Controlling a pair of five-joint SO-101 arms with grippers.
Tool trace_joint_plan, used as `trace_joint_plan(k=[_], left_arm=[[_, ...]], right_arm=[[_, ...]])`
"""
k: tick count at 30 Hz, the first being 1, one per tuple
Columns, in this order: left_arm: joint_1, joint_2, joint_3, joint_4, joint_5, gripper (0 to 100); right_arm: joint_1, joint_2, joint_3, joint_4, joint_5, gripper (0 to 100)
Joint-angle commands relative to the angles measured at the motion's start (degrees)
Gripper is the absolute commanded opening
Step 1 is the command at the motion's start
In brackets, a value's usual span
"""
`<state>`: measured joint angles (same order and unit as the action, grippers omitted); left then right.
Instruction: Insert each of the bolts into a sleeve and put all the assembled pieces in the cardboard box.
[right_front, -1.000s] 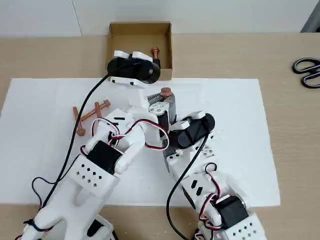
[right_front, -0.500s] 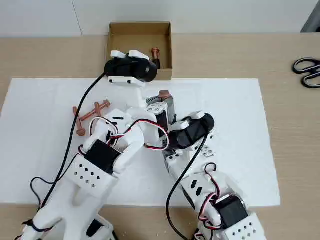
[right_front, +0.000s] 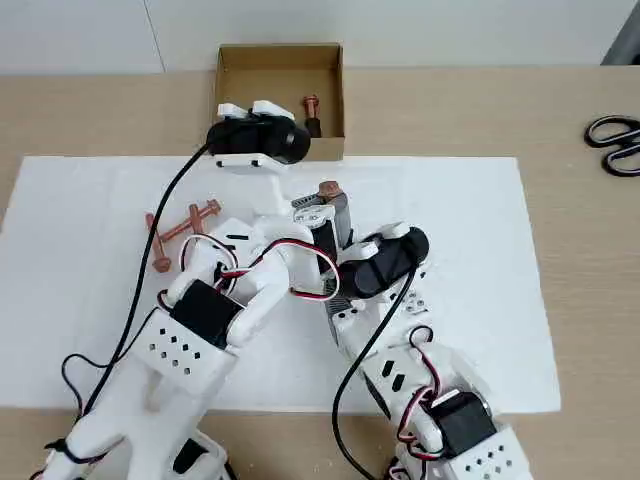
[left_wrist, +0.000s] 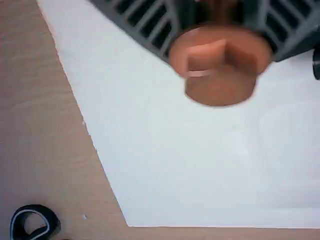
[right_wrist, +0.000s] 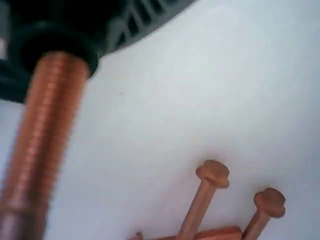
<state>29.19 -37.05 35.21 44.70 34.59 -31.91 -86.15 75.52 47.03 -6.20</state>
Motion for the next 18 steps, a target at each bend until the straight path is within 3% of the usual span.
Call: trace_joint_plan(k=[1, 18], left_arm=[[1.1, -1.5, -0.7, 0.1, 0.2, 1], [1.3, -1.6, 2.4, -0.9, -2.5, 1]], right_arm=[[0.0, -1.1, -0.6, -1.5, -0.8, 0.3], [0.1, -1.1, -0.6, -1.5, -0.8, 0.3]])
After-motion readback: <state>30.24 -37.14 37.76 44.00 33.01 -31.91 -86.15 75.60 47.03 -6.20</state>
